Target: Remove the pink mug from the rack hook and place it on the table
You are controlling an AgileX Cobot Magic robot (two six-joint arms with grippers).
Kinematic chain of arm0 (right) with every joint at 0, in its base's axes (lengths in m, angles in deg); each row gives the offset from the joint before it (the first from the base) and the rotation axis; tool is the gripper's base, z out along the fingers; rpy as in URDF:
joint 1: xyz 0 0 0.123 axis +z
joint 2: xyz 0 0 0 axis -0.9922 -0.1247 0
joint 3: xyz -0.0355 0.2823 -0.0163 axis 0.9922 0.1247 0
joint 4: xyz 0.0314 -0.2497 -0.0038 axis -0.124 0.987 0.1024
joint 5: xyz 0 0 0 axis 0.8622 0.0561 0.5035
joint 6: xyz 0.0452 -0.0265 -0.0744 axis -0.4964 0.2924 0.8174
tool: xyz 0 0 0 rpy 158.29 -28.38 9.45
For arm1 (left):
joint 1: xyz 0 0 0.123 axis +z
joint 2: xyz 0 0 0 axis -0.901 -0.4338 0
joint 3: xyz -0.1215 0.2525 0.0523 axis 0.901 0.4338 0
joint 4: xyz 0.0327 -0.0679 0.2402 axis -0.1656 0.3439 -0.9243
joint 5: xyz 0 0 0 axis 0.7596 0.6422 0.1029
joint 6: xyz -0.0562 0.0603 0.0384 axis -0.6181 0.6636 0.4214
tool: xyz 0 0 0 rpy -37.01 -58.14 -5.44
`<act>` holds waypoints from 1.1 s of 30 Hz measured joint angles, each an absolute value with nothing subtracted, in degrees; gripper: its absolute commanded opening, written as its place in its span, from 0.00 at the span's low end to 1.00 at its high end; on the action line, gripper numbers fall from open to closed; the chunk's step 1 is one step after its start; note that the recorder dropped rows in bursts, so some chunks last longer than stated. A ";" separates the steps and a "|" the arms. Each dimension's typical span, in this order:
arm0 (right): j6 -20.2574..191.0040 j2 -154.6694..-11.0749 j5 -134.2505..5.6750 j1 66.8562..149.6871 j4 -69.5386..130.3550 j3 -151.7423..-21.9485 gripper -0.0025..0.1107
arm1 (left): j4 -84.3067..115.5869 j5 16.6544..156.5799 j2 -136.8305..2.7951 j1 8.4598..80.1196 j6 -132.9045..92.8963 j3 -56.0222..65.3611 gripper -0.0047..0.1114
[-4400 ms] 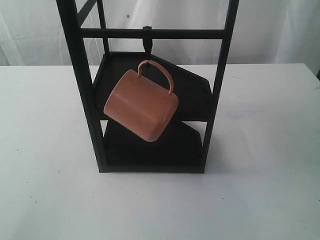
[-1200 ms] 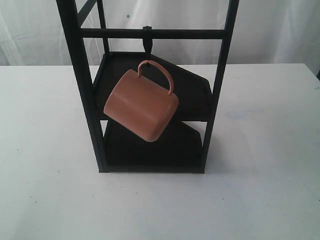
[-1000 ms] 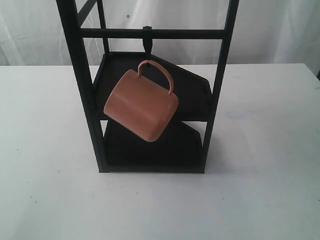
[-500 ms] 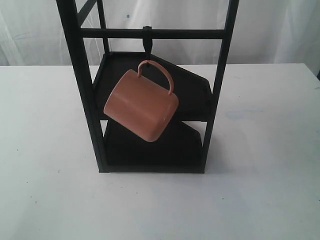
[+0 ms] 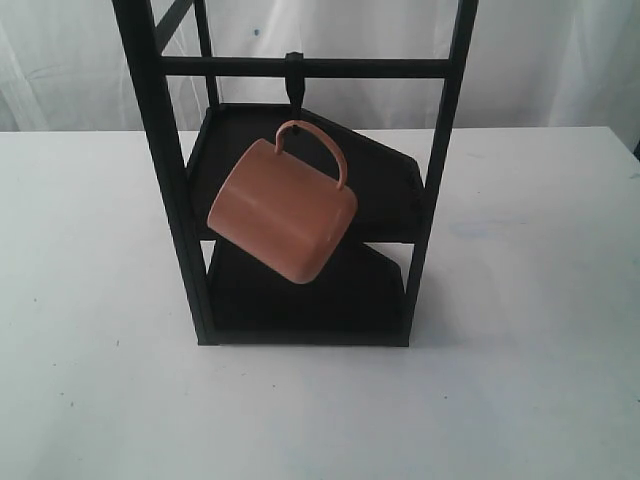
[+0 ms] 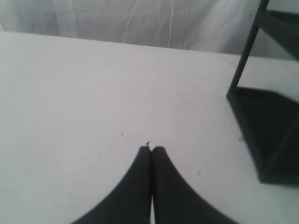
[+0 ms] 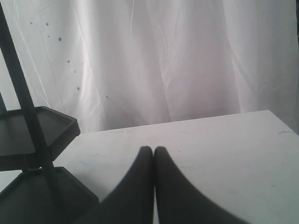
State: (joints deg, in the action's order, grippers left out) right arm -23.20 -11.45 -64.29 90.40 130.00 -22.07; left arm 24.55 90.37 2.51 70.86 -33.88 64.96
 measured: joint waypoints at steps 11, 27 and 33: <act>-23.20 -11.45 -64.60 90.40 130.00 -22.07 0.02 | 38.97 93.91 2.51 70.86 -58.57 65.04 0.04; -23.20 -11.45 -64.72 90.40 130.00 -22.07 0.02 | 79.22 128.45 0.12 67.91 3.70 44.61 0.04; -23.20 -11.45 -64.72 90.40 130.00 -22.07 0.02 | 77.55 137.89 -9.03 67.91 12.02 40.03 0.16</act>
